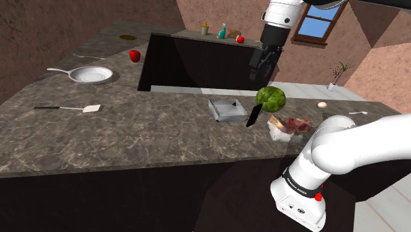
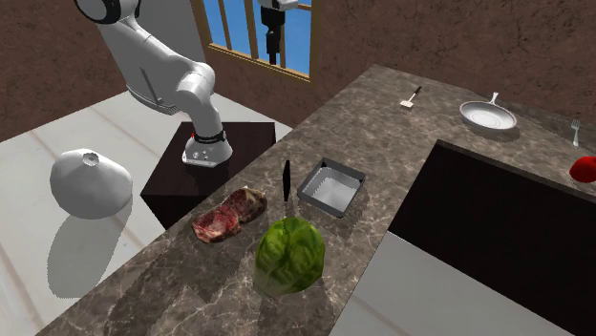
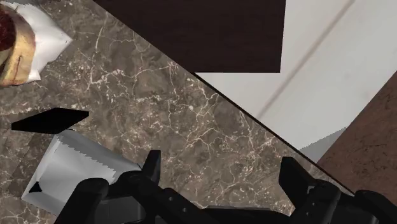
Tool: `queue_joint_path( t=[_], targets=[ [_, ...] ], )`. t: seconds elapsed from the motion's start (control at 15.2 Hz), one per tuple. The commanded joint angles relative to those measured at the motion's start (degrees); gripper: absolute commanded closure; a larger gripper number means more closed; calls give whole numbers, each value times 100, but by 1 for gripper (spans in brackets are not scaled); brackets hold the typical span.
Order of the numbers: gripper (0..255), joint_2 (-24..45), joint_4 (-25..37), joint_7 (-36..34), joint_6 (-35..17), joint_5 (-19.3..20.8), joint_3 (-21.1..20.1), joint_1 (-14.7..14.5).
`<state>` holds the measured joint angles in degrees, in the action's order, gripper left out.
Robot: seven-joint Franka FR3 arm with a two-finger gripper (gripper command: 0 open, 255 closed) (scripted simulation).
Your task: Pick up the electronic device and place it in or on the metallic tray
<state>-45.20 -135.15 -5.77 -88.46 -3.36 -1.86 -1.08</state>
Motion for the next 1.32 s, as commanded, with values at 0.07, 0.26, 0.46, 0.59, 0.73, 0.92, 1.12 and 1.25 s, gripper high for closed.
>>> queue_joint_path(
  t=[0.07,0.26,0.46,0.59,0.73,0.92,1.12,1.25],
  targets=[
    [0,-160,-212,329,-66,93,136,-49],
    [0,-587,-790,1311,-267,431,590,-186],
    [0,-915,-1272,2309,-486,840,1103,-278],
    [0,-1063,-1534,2982,-651,1147,1481,-319],
    [0,-1143,-1744,3661,-838,1474,1885,-350],
    [0,-1120,-1958,4689,-1172,1976,2534,-398],
    [0,-919,-2041,5710,-1573,2466,3231,-501],
    [0,-693,-2024,6382,-1873,2762,3717,-626]
  ],
)
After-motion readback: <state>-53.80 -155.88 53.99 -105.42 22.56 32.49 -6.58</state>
